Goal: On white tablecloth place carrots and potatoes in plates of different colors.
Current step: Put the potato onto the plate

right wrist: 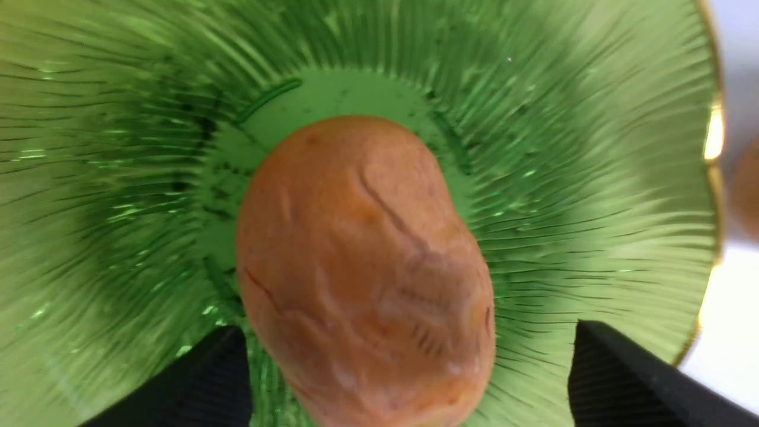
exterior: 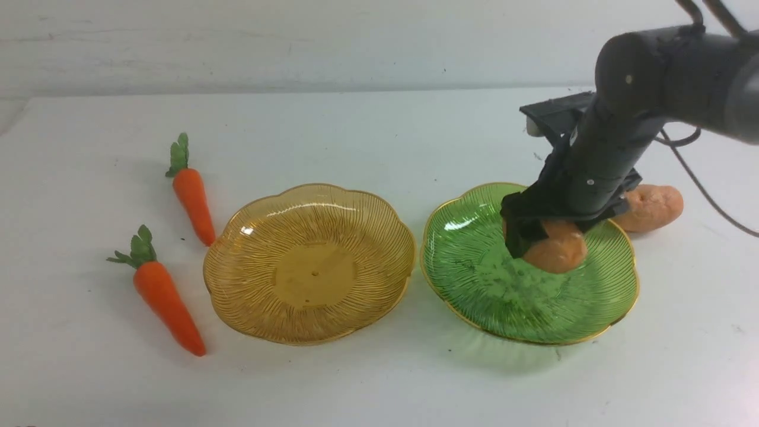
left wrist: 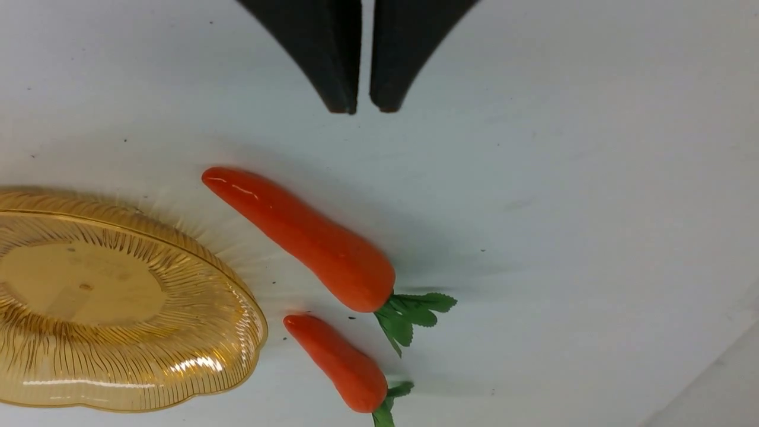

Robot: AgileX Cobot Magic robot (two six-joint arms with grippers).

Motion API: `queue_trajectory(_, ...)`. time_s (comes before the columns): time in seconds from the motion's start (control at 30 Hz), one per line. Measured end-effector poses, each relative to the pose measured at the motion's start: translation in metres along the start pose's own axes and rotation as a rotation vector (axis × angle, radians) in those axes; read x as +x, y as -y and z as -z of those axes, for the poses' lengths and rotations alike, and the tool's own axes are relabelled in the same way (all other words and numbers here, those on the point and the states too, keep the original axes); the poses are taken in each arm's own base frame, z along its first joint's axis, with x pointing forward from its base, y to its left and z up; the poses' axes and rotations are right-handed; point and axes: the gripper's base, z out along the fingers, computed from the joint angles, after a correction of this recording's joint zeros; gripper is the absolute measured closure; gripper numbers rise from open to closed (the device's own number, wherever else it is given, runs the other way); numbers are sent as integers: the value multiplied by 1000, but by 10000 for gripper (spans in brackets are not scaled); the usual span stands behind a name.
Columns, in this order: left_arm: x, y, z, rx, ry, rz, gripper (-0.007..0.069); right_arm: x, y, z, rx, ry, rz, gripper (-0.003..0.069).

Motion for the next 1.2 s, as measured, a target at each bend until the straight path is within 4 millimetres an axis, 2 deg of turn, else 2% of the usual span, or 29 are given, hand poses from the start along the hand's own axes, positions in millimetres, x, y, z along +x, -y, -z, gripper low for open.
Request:
queue_trajectory(0.1, 0, 0, 0, 0, 0, 0, 607, -5, 10, 10, 32, 10, -9, -20)
queue_trajectory(0.2, 0, 0, 0, 0, 0, 0, 607, -9, 24, 21, 50, 25, -42, 47)
queue_trajectory(0.3, 0, 0, 0, 0, 0, 0, 607, -12, 44, 30, 67, 49, -92, 158)
queue_trajectory(0.4, 0, 0, 0, 0, 0, 0, 607, -10, 71, 34, 88, 77, -184, 309)
queue_trajectory(0.47, 0, 0, 0, 0, 0, 0, 607, -5, 97, 35, 107, 105, -331, 461)
queue_trajectory(0.53, 0, 0, 0, 0, 0, 0, 607, 0, 117, 32, 115, 118, -473, 569)
queue_trajectory(0.6, 0, 0, 0, 0, 0, 0, 607, 4, 135, 26, 118, 124, -608, 629)
queue_trajectory(0.67, 0, 0, 0, 0, 0, 0, 607, 9, 148, 17, 114, 120, -727, 650)
queue_trajectory(0.77, 0, 0, 0, 0, 0, 0, 607, 11, 155, 6, 94, 106, -842, 648)
queue_trajectory(0.87, 0, 0, 0, 0, 0, 0, 607, 12, 159, -9, 72, 89, -932, 615)
queue_trajectory(1.07, 0, 0, 0, 0, 0, 0, 607, 7, 158, -31, 23, 99, -1015, 389)
queue_trajectory(1.1, 0, 0, 0, 0, 0, 0, 607, 7, 158, -32, 23, 98, -1015, 377)
queue_trajectory(1.13, 0, 0, 0, 0, 0, 0, 607, 6, 156, -39, -5, 77, -1054, 288)
queue_trajectory(1.2, 0, 0, 0, 0, 0, 0, 607, 6, 152, -51, -44, 43, -1146, 162)
